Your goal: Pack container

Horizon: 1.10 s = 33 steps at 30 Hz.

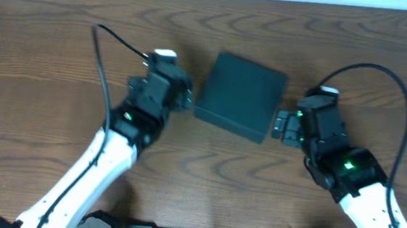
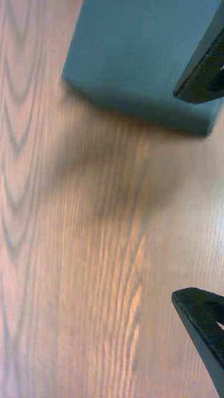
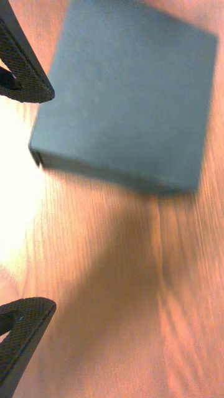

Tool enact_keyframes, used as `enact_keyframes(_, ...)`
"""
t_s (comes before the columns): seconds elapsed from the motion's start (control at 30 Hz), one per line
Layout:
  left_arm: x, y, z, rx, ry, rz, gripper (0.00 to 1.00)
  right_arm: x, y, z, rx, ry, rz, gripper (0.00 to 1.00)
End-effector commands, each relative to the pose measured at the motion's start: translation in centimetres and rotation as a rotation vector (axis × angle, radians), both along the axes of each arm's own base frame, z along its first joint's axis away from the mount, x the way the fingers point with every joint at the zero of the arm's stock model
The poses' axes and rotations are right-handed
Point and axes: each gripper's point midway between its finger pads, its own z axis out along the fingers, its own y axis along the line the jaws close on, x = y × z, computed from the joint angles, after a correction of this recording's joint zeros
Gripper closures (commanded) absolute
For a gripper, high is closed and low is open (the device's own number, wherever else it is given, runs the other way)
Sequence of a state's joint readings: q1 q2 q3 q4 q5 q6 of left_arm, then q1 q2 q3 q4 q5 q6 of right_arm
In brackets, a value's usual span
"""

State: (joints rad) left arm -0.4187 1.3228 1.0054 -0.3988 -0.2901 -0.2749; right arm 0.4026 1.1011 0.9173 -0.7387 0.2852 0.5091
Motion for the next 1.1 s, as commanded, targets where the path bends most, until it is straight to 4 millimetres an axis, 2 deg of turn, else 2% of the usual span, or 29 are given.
enact_keyframes(0.0, 2.4, 1.5, -0.1, -0.016, 0.031, 0.002, 0.04, 0.6, -3.3, -0.5, -0.035, 0.008, -0.148, 0.01)
enact_keyframes(0.1, 4.1, 2.8, -1.4, -0.010, 0.069, 0.022, 0.05, 1.5, -5.5, -2.1, -0.050, 0.055, -0.226, 0.01)
enact_keyframes(0.17, 4.8, 2.7, -2.8, -0.015, 0.104, 0.020, 0.05, 2.2, -6.1, -3.6, -0.027, 0.095, -0.249, 0.01)
enact_keyframes(0.33, 6.3, 1.7, -7.4, -0.022, 0.178, 0.006, 0.05, 3.5, -5.7, -7.2, 0.011, 0.184, -0.243, 0.01)
enact_keyframes(0.6, 6.4, 1.1, -13.3, -0.045, 0.294, 0.025, 0.05, 5.7, -5.3, -10.4, 0.005, 0.205, -0.244, 0.01)
enact_keyframes(0.77, 6.0, 0.1, -15.2, -0.080, 0.342, -0.008, 0.05, 7.5, -5.6, -11.9, 0.015, 0.183, -0.259, 0.01)
enact_keyframes(0.87, 5.9, -0.4, -15.3, -0.087, 0.347, -0.022, 0.04, 8.4, -5.8, -12.4, 0.023, 0.161, -0.268, 0.01)
enact_keyframes(1.07, 4.8, -2.9, -15.5, -0.073, 0.369, -0.081, 0.04, 10.2, -5.6, -13.3, 0.036, 0.115, -0.267, 0.01)
